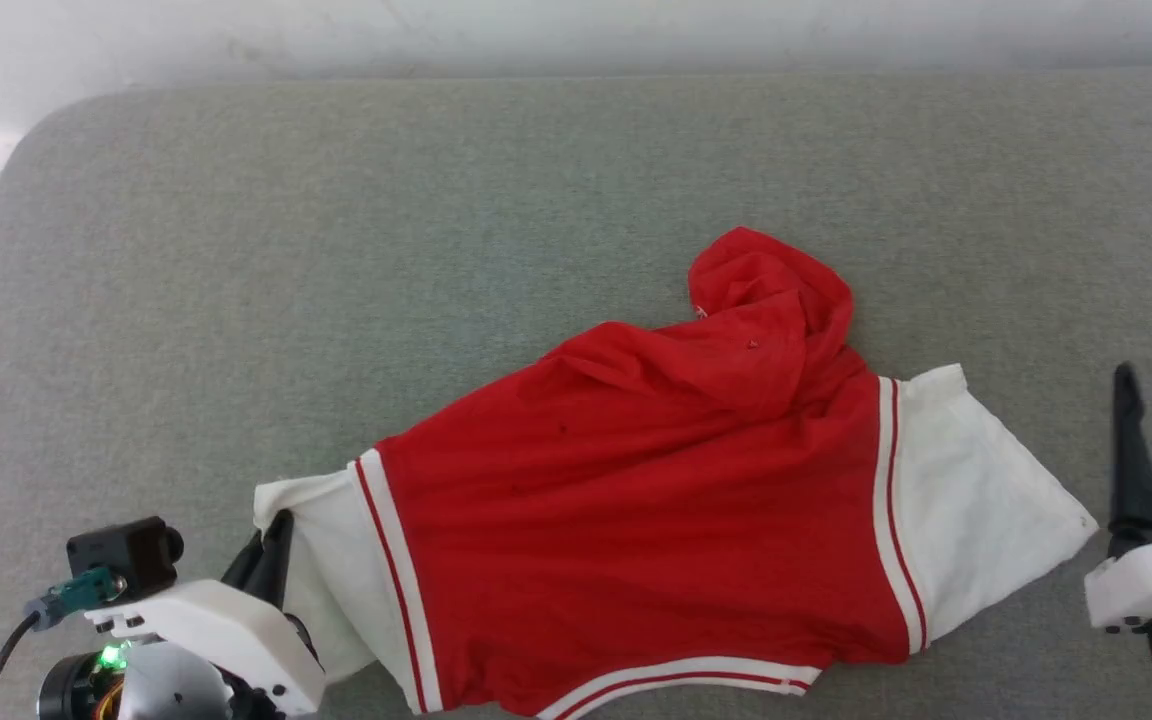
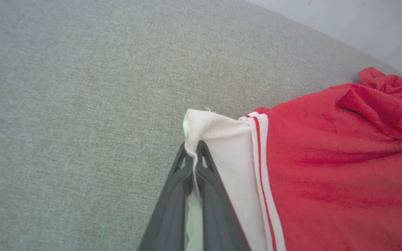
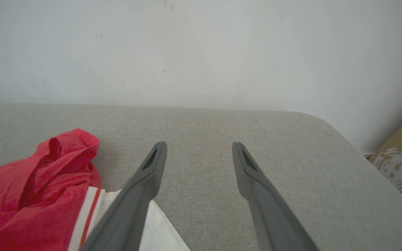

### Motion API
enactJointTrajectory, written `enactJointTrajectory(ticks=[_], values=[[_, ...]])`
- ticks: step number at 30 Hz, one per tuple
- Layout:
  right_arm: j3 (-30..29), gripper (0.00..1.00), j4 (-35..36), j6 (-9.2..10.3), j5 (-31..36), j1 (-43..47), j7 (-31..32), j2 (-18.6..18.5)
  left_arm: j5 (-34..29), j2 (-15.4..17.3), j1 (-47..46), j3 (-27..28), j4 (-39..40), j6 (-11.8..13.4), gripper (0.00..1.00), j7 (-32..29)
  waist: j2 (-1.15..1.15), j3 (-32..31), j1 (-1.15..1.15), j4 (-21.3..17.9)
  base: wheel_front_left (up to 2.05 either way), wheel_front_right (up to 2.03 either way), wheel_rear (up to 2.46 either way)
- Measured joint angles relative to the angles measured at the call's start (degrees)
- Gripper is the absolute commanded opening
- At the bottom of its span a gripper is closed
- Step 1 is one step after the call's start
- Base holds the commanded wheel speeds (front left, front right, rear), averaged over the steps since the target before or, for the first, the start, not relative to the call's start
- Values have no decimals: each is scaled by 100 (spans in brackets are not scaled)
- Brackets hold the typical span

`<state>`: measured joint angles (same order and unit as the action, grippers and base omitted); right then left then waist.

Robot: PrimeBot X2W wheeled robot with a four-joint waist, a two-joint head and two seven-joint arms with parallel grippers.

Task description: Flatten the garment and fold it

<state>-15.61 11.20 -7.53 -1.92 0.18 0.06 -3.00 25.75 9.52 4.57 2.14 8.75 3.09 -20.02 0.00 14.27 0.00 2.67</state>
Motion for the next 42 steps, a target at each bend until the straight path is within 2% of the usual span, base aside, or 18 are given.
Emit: enactJointTrajectory(ticks=[5, 8, 11, 18, 26, 27, 28, 29, 36, 39, 42], values=[[205, 100, -189, -1, 85, 12, 1468, -34, 138, -37, 17, -176, 102, -131, 0, -74, 0, 59, 0, 114, 0, 0, 0], [396, 100, -365, -1, 135, 23, 2386, -359, 156, -97, -4, -320, 120, -158, 0, -75, 0, 96, 0, 158, 0, 0, 0], [549, 100, -431, -1, 43, 10, 2905, -676, 157, -138, -44, -405, 125, -165, 0, -91, 0, 136, 0, 181, 0, 0, 0], [838, 100, -646, -1, -232, -29, 3421, -1191, 157, -123, -115, -443, 174, -200, 0, -115, 0, 253, 0, 212, 0, 0, 0], [978, 100, -998, -1, -514, -294, 3441, -1546, 199, -105, -168, -461, 226, -204, 0, -121, 0, 476, 0, 261, 0, 0, 0], [1009, 78, -1013, -1, -569, -321, 3513, -1566, 199, -104, -182, -467, 226, -204, 0, -121, 0, 498, 0, 268, 0, 0, 0], [1022, 29, -1011, -1, -657, -347, 3607, -1568, 200, -103, -206, -475, 223, -205, 0, -121, 0, 514, 0, 275, 0, 0, 0], [1057, 0, -1002, 2, -770, -363, 3712, -1575, 201, -102, -230, -480, 224, -208, 0, -121, 0, 524, 0, 282, 0, 0, 0], [1201, 0, -777, 1, -1180, -394, 4157, -1627, 212, -76, -266, -486, 225, -211, 0, -119, 0, 452, 0, 257, 0, 0, 0], [1155, 0, -686, 1, -1180, -367, 4095, -1602, 252, -77, -265, -479, 225, -210, 0, -113, 0, 396, 0, 232, 0, 0, 0], [977, 0, -542, 0, -1179, -350, 3774, -1396, 334, -119, -265, -468, 226, -211, 0, -40, 0, 339, 0, 209, 0, 0, 0]])
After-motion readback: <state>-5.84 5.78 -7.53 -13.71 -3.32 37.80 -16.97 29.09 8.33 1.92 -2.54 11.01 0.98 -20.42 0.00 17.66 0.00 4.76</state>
